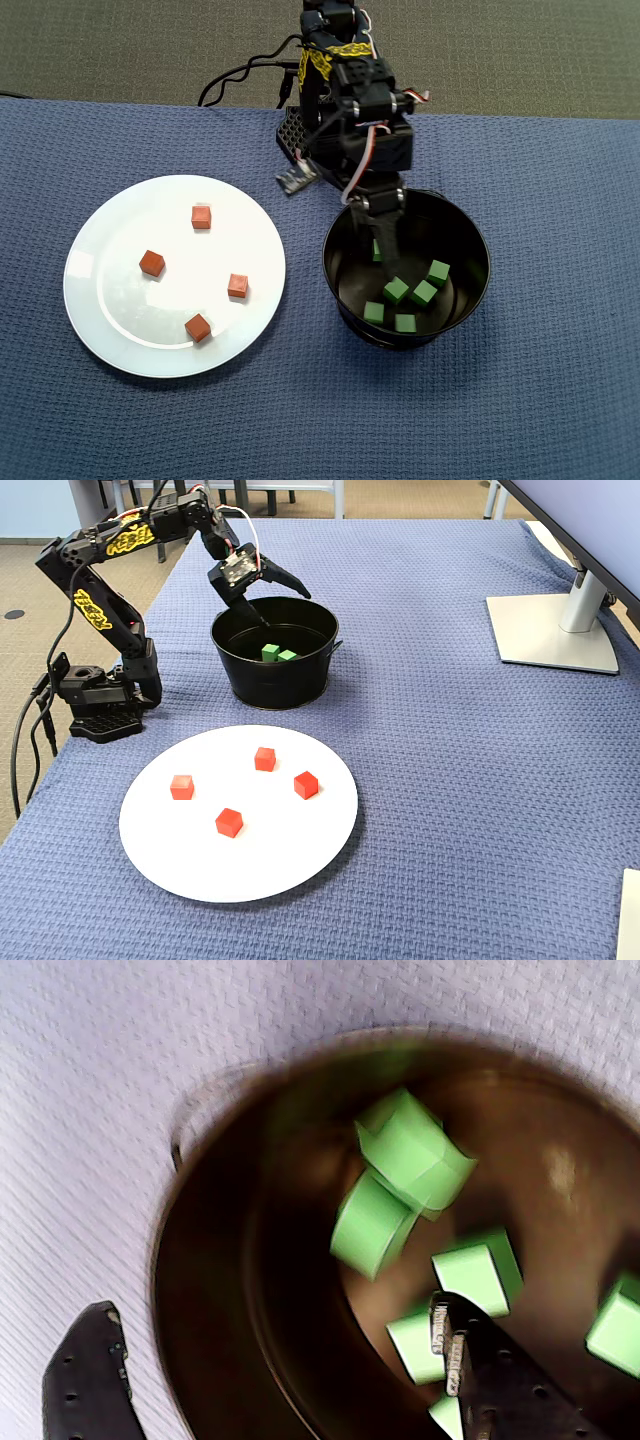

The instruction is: Pick up the green cubes from the white plate and place them in the black recipient

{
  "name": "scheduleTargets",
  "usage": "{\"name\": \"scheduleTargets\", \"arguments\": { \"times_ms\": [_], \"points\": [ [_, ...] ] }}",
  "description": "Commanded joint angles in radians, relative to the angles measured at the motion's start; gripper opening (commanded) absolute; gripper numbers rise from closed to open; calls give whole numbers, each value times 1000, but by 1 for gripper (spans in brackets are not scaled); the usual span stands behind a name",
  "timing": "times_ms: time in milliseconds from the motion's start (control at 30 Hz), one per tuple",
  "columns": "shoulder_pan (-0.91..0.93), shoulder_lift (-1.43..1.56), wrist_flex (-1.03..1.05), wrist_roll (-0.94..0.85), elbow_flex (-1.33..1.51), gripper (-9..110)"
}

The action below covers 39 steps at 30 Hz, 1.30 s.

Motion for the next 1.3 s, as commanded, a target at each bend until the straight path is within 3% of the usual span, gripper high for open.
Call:
{"name": "scheduleTargets", "arguments": {
  "times_ms": [0, 167, 467, 833, 1267],
  "points": [
    [92, 147, -20, 32, 58, 29],
    [178, 387, -2, 101, 239, 16],
    [298, 735, 25, 37, 595, 15],
    [379, 799, -175, -55, 985, 11],
    [387, 836, -181, -41, 1014, 4]
  ]
}}
